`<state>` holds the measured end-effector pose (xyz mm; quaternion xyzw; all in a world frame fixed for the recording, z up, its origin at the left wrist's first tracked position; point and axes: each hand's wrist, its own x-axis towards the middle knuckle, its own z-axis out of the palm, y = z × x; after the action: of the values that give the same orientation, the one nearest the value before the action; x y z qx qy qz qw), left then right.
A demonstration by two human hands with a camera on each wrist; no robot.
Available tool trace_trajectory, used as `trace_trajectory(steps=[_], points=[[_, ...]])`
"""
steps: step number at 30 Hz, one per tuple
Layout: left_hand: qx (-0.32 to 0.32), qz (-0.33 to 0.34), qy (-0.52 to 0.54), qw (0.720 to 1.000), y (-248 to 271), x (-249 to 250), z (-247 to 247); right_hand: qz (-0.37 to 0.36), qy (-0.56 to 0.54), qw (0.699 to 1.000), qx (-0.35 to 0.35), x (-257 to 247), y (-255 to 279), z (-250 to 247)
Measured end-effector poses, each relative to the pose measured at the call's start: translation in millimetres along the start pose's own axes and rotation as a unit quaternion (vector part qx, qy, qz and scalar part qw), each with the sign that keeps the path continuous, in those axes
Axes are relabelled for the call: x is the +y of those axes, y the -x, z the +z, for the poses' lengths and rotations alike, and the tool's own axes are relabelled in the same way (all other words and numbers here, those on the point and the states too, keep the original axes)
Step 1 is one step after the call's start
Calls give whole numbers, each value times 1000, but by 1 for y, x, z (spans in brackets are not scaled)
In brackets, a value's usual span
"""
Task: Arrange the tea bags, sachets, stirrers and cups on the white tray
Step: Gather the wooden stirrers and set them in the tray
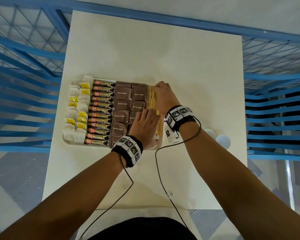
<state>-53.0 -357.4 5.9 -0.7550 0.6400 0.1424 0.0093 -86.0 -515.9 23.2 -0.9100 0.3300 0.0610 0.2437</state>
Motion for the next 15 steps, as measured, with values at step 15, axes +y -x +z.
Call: trace_trajectory(steps=[15], points=[[27,3,39,999,3,-3,3,9,64,998,-1,-3,-6,4]])
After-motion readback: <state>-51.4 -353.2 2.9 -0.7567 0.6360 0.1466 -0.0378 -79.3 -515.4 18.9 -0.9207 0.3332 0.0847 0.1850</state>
